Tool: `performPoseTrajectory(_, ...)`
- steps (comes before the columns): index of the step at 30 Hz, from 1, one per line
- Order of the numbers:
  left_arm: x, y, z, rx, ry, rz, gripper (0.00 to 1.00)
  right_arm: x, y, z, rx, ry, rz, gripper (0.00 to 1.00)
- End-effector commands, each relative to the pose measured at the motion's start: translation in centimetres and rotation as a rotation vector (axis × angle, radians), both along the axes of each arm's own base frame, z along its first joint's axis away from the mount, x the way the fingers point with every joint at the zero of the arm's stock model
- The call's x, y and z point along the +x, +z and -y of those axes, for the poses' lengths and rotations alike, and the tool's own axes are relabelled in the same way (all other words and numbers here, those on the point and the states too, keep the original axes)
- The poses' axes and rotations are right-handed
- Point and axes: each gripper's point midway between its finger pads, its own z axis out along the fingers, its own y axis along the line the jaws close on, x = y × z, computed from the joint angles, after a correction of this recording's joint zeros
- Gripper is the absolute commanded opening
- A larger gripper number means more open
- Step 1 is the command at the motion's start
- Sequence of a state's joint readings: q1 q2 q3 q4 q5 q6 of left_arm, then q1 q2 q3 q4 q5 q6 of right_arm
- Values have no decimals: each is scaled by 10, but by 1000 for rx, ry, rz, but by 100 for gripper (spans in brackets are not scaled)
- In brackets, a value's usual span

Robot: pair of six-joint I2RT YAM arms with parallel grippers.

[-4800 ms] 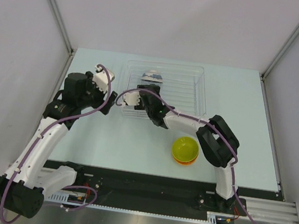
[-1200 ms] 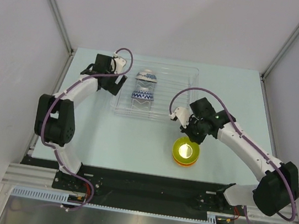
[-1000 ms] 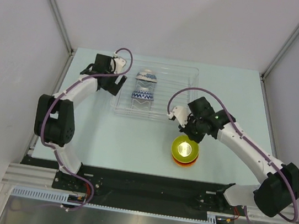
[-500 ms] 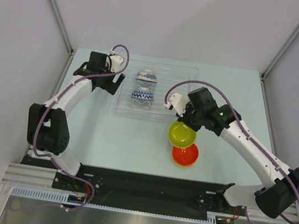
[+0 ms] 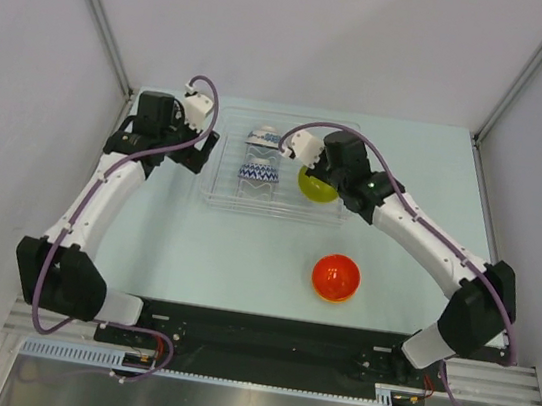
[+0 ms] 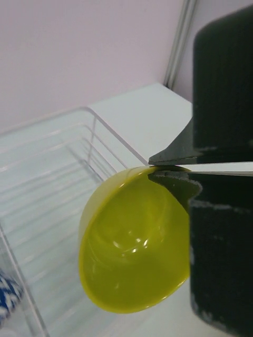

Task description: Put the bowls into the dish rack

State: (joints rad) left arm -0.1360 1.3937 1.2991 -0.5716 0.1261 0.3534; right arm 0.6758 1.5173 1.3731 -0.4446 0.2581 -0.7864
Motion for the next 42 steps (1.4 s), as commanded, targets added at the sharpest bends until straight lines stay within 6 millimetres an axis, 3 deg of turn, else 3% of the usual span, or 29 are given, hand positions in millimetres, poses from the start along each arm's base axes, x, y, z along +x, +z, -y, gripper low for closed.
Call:
performPoseTrajectory(1, -24, 6, 3, -15, -55, 4, 100, 67, 49, -3, 46, -94, 289, 0)
performPoseTrajectory(3, -30, 7, 4, -18, -63, 9, 100, 87, 62, -3, 56, -120, 387, 0)
performPoseTrajectory(4, -32, 6, 4, -18, -65, 6, 100, 100, 49, -1, 28, -133, 388, 0)
performPoseTrajectory(6, -36, 7, 4, -22, -70, 9, 100, 118, 53, -1, 19, -147, 463, 0)
performPoseTrajectory(7, -37, 4, 4, -22, -71, 4, 100, 129, 39, -1, -3, -154, 463, 0)
performPoseTrajectory(9, -39, 4, 4, -22, -71, 4, 100, 147, 30, 2, -34, -170, 510, 0)
performPoseTrajectory(12, -43, 1, 4, -21, -72, 0, 100, 160, 26, 1, -66, -172, 565, 0)
performPoseTrajectory(13, -43, 0, 3, -19, -72, 1, 100, 167, 13, 1, -87, -172, 559, 0)
performPoseTrajectory(25, -41, -2, 4, -14, -77, 1, 100, 183, -21, -10, -245, -133, 709, 0)
performPoseTrajectory(33, -42, -7, 3, -13, -77, -7, 100, 184, -54, -12, -307, -102, 701, 0)
performPoseTrajectory(42, -43, -7, 3, -13, -80, -5, 100, 185, -75, -19, -332, -81, 696, 0)
